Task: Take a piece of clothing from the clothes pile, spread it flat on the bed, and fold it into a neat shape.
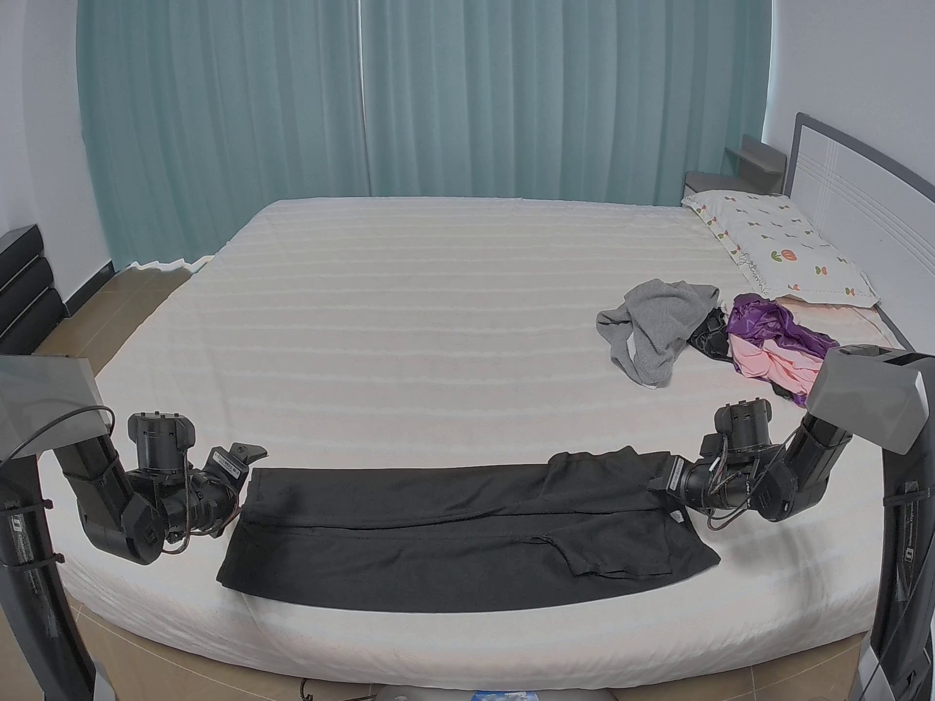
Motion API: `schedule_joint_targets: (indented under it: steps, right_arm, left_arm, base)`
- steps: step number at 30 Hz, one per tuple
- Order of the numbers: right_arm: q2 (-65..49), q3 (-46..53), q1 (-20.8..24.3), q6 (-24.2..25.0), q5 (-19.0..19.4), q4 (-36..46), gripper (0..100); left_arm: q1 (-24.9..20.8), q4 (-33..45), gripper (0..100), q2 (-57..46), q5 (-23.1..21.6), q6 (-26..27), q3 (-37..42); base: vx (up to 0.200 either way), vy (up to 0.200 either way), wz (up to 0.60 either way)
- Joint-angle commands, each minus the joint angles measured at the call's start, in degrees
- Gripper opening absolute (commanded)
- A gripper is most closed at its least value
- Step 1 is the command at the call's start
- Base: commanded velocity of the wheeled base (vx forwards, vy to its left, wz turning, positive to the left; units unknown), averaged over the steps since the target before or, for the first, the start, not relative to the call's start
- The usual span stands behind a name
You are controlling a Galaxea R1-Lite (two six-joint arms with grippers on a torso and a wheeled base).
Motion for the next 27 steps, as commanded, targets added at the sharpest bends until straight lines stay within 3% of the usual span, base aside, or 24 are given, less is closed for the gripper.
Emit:
schedule_joint_targets:
  steps: [1, 8, 9, 17, 25, 27]
  right_arm:
    - [-0.3, 0.4, -0.1, -0.3, 0.1, 0.0, 0]
    - [-0.3, 0.6, 0.0, -1.6, 0.2, 1.4, 0]
    - [-0.3, 0.6, 0.0, -1.7, 0.3, 1.3, 100]
    - [-1.6, -0.5, -0.1, -0.1, -0.1, 0.3, 100]
    - [-1.5, -1.5, 0.2, 2.5, -0.2, -0.4, 100]
    - [-1.5, -1.4, 0.1, 2.6, -0.2, -0.8, 100]
  left_arm:
    - [0.0, 0.0, 100, 0.4, 0.0, 0.0, -0.2]
    - [0.0, 0.0, 100, 0.6, 0.0, -0.1, -0.4]
    - [0.0, 0.0, 100, 0.6, 0.0, -0.1, -0.5]
    - [0.5, 0.3, 100, 0.5, 0.1, 0.8, -2.5]
    - [0.7, 10.0, 100, 3.6, -0.9, 12.9, -13.5]
    - [0.8, 13.2, 100, 5.0, -3.2, 16.8, -15.4]
  base:
    - [0.0, 0.0, 0.0]
    - [0.0, 0.0, 0.0]
    - [0.0, 0.0, 0.0]
    - [0.0, 0.0, 0.0]
    - [0.0, 0.0, 0.0]
    - [0.0, 0.0, 0.0]
